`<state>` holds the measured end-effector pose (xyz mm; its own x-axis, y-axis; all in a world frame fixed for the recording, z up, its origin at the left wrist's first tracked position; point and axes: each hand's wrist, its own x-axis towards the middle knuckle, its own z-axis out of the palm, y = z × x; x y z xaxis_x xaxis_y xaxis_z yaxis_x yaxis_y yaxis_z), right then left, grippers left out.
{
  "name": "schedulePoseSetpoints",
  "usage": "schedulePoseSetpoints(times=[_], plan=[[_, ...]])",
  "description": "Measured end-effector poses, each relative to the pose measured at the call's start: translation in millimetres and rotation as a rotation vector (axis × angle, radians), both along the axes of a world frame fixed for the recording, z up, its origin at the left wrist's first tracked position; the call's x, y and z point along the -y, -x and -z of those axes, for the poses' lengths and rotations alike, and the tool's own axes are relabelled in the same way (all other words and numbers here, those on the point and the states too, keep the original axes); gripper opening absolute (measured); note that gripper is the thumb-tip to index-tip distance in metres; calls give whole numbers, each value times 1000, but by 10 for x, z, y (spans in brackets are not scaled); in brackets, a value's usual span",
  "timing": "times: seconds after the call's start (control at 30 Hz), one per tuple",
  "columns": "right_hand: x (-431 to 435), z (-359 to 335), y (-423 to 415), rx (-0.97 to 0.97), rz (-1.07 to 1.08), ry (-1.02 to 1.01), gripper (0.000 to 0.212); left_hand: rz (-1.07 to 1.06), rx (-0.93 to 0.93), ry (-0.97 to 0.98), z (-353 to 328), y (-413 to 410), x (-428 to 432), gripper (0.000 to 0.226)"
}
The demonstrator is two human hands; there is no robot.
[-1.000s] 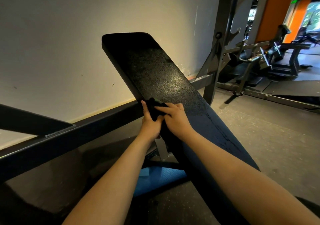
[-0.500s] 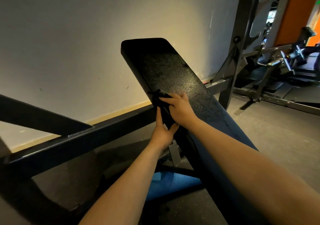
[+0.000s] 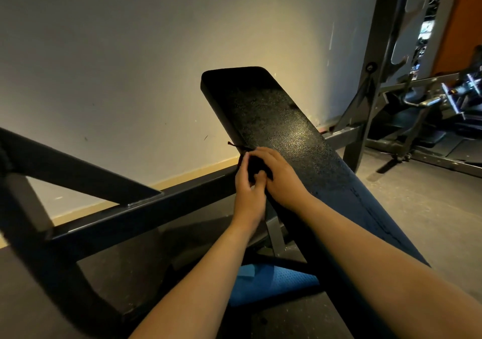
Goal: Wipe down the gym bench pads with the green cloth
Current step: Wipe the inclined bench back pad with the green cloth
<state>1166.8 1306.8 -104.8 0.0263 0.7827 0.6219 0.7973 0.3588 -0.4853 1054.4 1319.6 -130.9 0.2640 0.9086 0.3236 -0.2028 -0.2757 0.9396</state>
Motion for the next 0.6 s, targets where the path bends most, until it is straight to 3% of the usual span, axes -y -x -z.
schedulePoseSetpoints(times=[0.13, 0.33, 0.47, 0.6], plan=[[-208, -162, 108, -78, -121, 52, 66, -64, 32, 102, -163, 38, -268, 51], [-540, -36, -38, -62, 215, -120, 47, -337, 75, 44, -818, 95, -900, 45], [-691, 42, -78, -50, 274, -170, 37, -213, 5, -9, -1004, -143, -1260, 17], [-691, 48, -51, -50, 297, -184, 37, -470, -180, -65, -864, -368, -1342, 16]])
